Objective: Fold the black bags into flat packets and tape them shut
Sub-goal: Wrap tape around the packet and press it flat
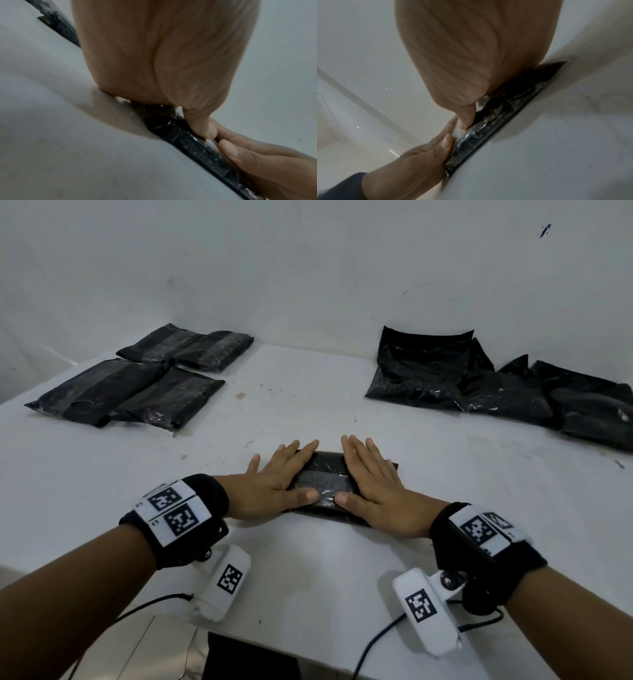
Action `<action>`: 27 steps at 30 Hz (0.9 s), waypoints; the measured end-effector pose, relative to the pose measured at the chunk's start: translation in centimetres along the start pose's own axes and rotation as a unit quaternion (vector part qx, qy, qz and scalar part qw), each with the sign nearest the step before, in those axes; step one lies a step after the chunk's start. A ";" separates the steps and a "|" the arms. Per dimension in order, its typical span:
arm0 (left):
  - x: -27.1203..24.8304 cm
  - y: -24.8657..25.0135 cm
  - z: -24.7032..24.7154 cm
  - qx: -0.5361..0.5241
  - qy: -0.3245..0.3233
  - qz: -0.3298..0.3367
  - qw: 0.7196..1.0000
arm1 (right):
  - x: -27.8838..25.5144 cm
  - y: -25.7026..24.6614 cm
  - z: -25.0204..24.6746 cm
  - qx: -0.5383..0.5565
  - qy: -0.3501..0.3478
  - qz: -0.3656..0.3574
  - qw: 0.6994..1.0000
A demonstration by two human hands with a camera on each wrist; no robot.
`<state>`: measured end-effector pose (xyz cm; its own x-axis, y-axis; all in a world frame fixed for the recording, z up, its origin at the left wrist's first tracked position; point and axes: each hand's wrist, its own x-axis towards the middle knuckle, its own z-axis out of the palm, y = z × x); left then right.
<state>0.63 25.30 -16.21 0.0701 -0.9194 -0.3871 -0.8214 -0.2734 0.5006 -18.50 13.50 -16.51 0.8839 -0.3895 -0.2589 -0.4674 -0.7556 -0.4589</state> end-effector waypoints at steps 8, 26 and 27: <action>0.0 0.2 -0.3 0.014 -0.025 -0.008 1.000 | -0.2 0.9 -0.9 0.045 -0.051 -0.024 0.997; -0.4 1.2 -0.8 -0.235 0.022 -0.026 0.971 | -0.4 1.2 -1.6 0.257 0.057 0.010 0.965; -0.1 1.6 -0.5 -0.221 0.036 -0.039 0.974 | -0.4 0.8 -1.4 0.249 0.077 0.018 0.965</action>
<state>-0.43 24.86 -14.97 0.1747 -0.9041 -0.3899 -0.4887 -0.4234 0.7628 -19.15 12.32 -15.56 0.8407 -0.5141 -0.1700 -0.4144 -0.4089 -0.8131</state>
